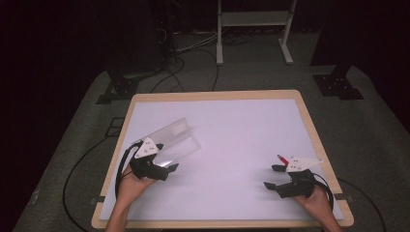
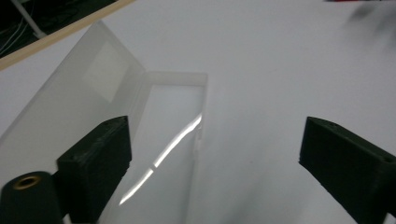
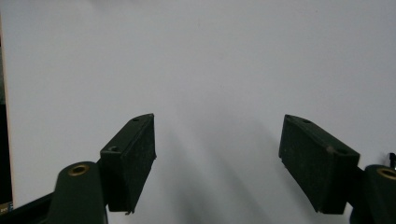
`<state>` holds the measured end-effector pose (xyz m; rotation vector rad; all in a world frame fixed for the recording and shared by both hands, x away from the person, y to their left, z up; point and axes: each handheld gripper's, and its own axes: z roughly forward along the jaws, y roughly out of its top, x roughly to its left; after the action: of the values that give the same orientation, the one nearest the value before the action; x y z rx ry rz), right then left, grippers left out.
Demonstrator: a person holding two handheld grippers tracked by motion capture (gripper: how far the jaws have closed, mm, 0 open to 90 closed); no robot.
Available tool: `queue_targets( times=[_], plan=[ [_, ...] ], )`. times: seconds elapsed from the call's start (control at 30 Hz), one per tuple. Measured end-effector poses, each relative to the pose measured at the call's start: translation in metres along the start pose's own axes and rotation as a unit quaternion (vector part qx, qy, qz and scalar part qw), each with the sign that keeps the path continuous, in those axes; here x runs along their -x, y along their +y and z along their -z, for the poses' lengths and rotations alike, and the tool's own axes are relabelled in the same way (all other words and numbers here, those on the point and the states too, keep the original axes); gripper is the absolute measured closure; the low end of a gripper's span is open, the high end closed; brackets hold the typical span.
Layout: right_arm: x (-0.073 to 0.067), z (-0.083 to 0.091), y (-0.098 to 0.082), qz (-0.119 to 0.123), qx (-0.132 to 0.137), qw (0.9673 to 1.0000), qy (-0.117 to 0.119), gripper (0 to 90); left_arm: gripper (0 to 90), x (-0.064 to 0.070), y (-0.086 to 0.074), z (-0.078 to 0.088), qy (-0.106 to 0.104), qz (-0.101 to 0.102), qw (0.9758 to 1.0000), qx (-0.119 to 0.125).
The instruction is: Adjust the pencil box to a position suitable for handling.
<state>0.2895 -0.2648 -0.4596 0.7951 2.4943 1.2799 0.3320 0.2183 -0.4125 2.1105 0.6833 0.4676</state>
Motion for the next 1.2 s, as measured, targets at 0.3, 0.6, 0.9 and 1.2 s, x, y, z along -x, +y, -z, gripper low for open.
queue_targets(
  times=[0.3, 0.6, 0.9, 1.2],
  plan=[
    [-0.001, 0.0, 0.001, 0.003, 0.001, 1.0, 0.0, 26.4, 29.2, -0.021, -0.009, -0.011, -0.011, -0.003, 0.9988, -0.048],
    [-0.001, 0.001, 0.001, 0.003, 0.003, 1.0, 0.001, 26.5, 48.4, -0.027, -0.016, -0.027, -0.037, -0.017, 0.9954, -0.087],
    [-0.001, 0.001, 0.001, 0.005, 0.003, 1.0, 0.001, 26.6, 66.7, -0.027, -0.02, -0.04, -0.065, -0.037, 0.9898, -0.122],
    [-0.001, 0.001, 0.002, 0.006, 0.004, 1.0, 0.002, 26.8, 75.0, -0.028, -0.024, -0.044, -0.074, -0.034, 0.987, -0.138]
  ],
)
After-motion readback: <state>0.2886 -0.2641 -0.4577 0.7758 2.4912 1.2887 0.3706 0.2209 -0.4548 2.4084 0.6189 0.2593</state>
